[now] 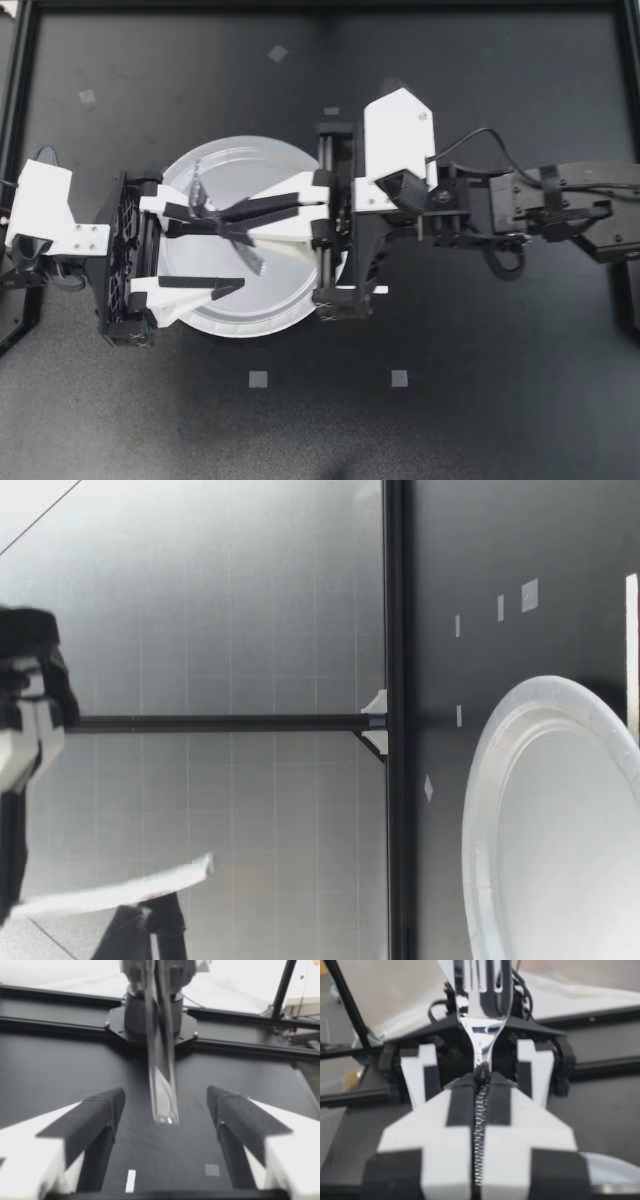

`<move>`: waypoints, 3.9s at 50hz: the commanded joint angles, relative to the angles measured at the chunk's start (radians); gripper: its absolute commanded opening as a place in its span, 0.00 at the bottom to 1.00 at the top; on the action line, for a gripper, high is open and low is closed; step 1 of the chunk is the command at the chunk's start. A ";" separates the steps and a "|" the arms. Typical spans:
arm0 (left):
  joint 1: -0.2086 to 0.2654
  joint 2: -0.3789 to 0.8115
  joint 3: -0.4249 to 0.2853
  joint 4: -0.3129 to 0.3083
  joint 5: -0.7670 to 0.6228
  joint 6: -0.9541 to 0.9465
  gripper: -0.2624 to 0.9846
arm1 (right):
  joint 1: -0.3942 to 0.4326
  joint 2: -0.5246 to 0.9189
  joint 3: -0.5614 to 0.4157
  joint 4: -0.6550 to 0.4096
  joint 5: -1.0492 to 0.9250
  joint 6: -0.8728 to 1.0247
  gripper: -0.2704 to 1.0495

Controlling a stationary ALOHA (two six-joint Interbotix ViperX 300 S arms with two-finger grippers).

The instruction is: Pick up the fork and place it on the plate.

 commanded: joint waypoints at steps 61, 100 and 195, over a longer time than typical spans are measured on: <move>-0.002 -0.003 0.008 -0.003 0.008 -0.028 0.19 | 0.008 0.043 -0.057 -0.041 -0.023 0.009 0.34; -0.034 -0.152 0.009 -0.011 1.012 -0.468 0.19 | -0.052 -0.222 0.245 0.028 -0.014 0.031 0.78; -0.034 0.265 -0.080 -0.057 1.282 -0.561 0.42 | -0.051 -0.241 0.324 0.025 -0.034 0.135 0.78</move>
